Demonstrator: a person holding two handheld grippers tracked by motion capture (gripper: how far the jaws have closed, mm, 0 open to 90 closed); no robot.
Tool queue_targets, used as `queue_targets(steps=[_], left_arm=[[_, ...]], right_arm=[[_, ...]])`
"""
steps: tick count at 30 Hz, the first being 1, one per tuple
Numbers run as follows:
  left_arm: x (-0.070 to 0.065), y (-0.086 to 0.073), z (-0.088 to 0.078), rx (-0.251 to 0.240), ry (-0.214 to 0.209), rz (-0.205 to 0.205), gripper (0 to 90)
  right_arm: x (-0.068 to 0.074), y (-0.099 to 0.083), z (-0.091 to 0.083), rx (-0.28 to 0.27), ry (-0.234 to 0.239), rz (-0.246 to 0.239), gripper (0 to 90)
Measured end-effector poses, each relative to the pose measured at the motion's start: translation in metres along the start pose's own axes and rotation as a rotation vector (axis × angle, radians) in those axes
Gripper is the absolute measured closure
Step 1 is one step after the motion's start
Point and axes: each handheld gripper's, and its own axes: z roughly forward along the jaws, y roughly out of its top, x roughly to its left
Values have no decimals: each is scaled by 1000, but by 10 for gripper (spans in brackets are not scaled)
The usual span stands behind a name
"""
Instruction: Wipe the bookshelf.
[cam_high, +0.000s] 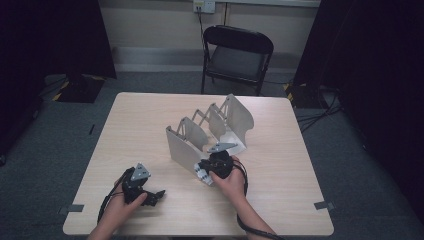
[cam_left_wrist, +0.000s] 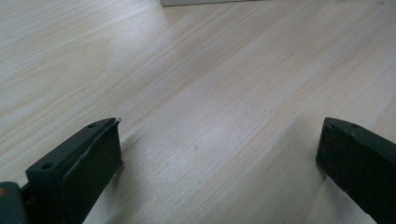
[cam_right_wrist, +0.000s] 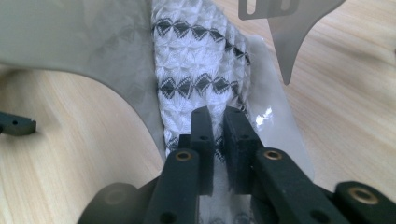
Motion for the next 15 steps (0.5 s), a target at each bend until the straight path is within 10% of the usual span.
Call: queue_targets(steps=[15], left_arm=[[0,0,0,1,0,1,0]], right_arm=[[2,50,-63,-83,-19,-15,857]])
